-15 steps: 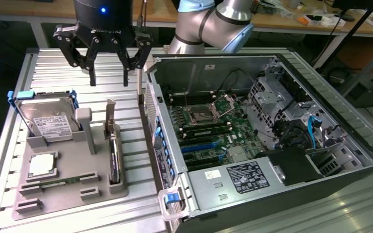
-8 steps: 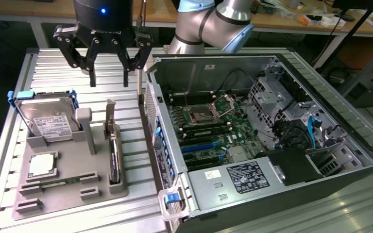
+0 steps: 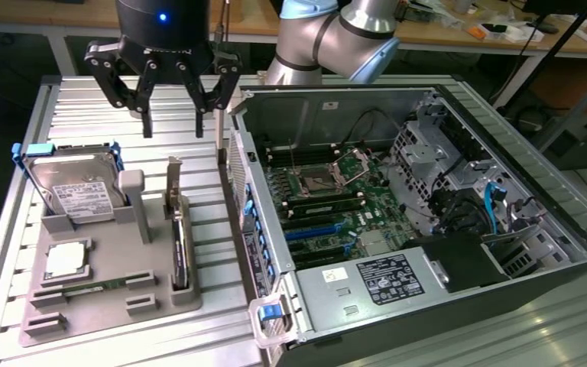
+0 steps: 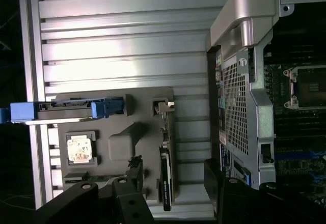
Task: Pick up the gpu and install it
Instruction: 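Pick up the gpu and move the gpu toward the slot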
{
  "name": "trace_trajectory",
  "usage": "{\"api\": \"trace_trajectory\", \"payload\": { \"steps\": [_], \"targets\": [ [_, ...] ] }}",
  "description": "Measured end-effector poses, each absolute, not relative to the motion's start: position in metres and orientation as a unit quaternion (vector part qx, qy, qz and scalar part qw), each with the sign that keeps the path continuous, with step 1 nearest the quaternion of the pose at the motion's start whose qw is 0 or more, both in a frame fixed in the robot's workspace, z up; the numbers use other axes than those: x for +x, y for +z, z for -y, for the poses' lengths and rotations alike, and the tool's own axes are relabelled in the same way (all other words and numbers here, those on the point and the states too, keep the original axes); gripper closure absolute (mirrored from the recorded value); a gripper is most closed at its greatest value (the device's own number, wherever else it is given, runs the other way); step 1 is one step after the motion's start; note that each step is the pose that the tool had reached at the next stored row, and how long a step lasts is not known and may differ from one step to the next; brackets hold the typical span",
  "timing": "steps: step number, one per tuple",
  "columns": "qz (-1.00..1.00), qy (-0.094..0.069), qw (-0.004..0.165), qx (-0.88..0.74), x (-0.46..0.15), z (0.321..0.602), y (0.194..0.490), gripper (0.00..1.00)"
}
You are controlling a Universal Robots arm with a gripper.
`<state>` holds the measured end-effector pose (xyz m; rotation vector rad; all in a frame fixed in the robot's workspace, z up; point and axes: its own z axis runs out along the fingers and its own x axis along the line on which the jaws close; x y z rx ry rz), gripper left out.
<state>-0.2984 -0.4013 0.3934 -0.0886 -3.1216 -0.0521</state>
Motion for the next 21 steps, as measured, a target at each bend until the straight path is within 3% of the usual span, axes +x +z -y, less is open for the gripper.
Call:
{"api": "trace_trajectory", "payload": {
  "steps": [21],
  "targets": [
    [0.999, -0.017, 0.005, -0.028, -0.2987, 0.4074, 0.3933, 0.40]
  ]
}}
